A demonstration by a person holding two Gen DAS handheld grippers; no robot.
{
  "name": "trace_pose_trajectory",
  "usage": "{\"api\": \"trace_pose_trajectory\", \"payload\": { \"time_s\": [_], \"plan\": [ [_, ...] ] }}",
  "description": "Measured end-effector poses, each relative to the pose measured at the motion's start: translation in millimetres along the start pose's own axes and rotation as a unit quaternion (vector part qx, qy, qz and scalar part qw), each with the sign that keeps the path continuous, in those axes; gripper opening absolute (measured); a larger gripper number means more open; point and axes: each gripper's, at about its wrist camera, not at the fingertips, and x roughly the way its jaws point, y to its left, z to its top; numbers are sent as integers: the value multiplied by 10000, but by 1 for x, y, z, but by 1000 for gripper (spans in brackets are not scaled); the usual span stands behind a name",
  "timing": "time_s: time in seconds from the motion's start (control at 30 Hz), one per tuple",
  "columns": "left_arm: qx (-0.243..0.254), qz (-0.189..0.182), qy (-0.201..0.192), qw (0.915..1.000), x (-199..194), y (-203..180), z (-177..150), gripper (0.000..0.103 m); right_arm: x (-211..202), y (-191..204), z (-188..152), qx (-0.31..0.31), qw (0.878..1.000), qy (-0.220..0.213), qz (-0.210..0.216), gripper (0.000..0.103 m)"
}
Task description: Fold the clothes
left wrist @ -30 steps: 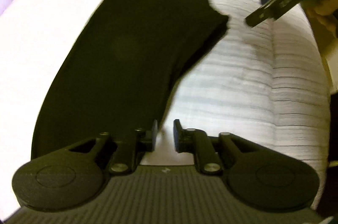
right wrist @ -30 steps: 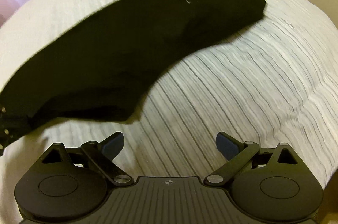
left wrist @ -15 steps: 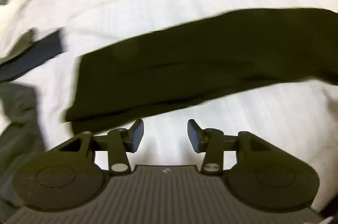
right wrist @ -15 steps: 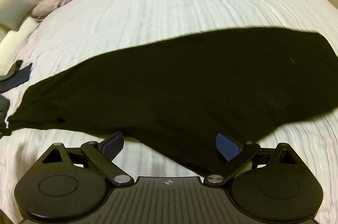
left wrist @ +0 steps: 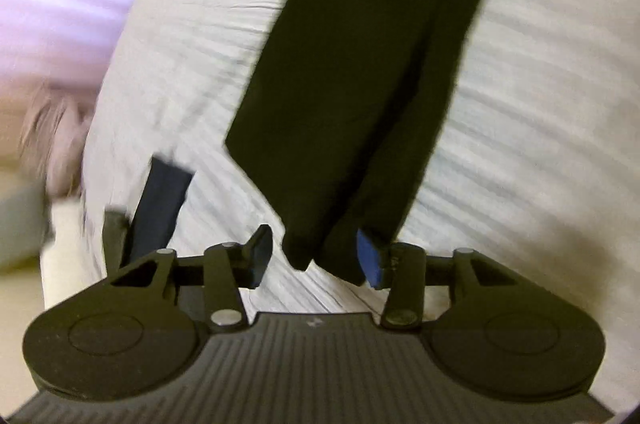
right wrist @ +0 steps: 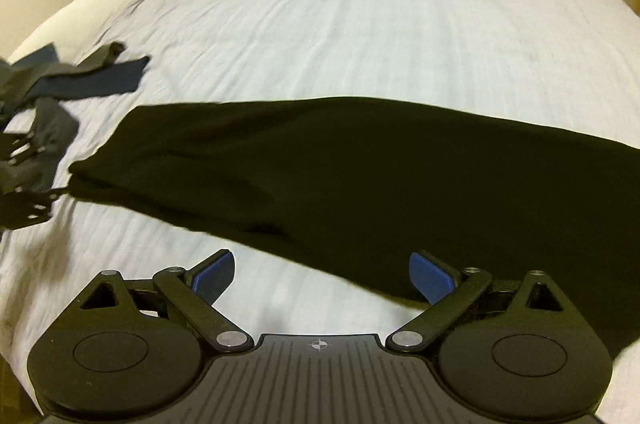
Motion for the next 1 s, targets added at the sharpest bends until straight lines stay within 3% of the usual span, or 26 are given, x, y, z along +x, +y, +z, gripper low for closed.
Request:
{"api": "trace_pose_trajectory", "payload": {
  "time_s": [0.03,0.07,0.23,0.47,0.53,0.6,0.63,0.7,0.77,0.93,1.0],
  "plan": [
    [158,-66,-68,9998,6,-2,-4,25,8,12,1,-54,10000,35,7,97],
    [217,-80,-85,9997,12,-2,-8,2,16,25,3,-119,9999,78,20,97],
    [-156,106,-602,9980,-8,4,-29,1,49,83,10,-713,9969,244,208,97],
    [-81,-30,-673,9977,-8,-19,-37,2,70,113,14,-1102,9926,398,314,97],
    [-210,12,-609,9979,-3,-16,-34,8,77,116,15,-1150,9919,472,273,97],
    [-321,186,-561,9977,-5,-14,-34,22,79,118,15,-1259,9904,511,265,97],
    [-247,291,-607,9974,-9,-16,-35,32,79,120,15,-1324,9895,520,271,97],
    [-15,421,-722,9965,-18,-24,-39,35,76,120,16,-1377,9888,496,295,97],
    [294,406,-832,9953,-20,-34,-39,47,71,117,17,-1355,9892,467,293,97],
    [690,452,-888,9926,-3,-40,-24,47,74,99,11,-992,9934,568,22,97],
    [778,490,-881,9919,7,-37,-15,32,74,83,3,-758,9948,607,-300,97]
  ]
}}
